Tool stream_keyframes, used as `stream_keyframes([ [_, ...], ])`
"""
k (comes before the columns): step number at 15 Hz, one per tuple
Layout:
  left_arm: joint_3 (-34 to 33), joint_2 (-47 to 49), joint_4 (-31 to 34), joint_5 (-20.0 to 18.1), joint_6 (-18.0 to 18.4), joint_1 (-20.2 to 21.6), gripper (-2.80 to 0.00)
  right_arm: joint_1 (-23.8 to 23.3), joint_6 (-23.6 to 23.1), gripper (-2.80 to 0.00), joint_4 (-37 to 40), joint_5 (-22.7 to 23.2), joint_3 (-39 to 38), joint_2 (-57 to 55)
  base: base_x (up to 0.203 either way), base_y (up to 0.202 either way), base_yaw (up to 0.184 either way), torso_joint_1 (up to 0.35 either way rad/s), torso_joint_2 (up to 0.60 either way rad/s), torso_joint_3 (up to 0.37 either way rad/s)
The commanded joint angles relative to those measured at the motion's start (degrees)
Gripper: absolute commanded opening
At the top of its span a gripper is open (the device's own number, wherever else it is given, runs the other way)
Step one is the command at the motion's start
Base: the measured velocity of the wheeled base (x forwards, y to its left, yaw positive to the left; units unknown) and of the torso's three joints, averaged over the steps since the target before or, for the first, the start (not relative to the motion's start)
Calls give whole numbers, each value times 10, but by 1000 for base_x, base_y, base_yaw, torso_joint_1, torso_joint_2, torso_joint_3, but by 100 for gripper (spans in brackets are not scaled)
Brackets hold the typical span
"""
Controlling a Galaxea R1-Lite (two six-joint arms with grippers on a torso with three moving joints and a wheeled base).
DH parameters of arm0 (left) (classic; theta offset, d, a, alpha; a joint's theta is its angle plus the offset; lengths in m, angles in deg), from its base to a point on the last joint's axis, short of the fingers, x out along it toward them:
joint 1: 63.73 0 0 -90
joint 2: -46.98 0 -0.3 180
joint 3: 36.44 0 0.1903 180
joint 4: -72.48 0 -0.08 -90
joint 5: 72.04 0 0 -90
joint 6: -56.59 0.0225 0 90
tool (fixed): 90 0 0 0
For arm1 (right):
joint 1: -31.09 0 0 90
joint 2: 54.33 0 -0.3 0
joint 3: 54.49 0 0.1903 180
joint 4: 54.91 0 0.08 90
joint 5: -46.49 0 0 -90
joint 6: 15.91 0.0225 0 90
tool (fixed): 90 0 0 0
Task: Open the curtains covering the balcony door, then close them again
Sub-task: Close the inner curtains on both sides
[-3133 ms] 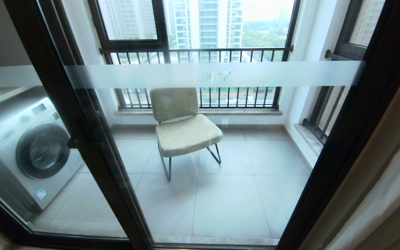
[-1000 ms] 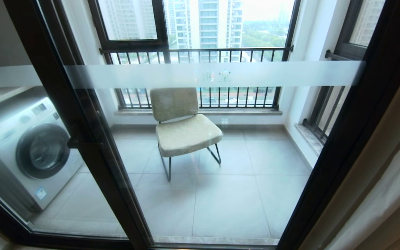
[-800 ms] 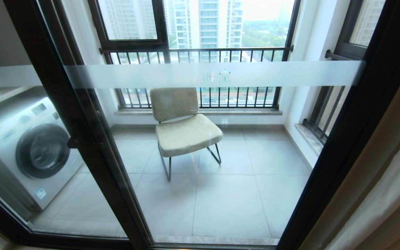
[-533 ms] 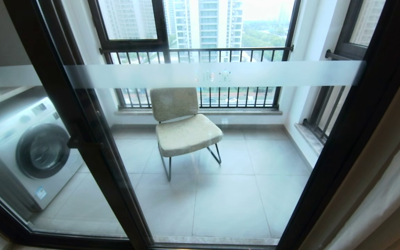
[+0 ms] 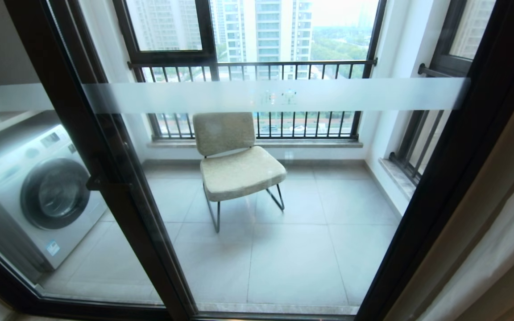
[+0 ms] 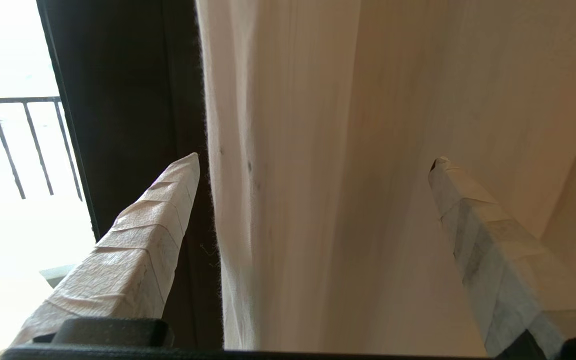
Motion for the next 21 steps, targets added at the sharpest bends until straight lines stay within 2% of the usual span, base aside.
stream_keyframes([
  [1, 0, 0, 0, 0, 0, 0, -280, 0, 6, 0, -1, 0, -2, -17, 0, 0, 0, 0, 0, 0],
  [7, 0, 0, 0, 0, 0, 0, -280, 1, 5, 0, -15, 0, -87, -3, 0, 0, 0, 0, 0, 0],
  [10, 0, 0, 0, 0, 0, 0, -280, 6, 6, 0, -25, 1, -97, -1, 0, 0, 0, 0, 0, 0],
  [11, 0, 0, 0, 0, 0, 0, -280, 5, 8, -280, -25, 1, -96, 2, 0, 0, 0, 0, 0, 0],
  [21, 0, 0, 0, 0, 0, 0, -280, 15, 9, -280, -62, 1, -83, 1, 0, 0, 0, 0, 0, 0],
])
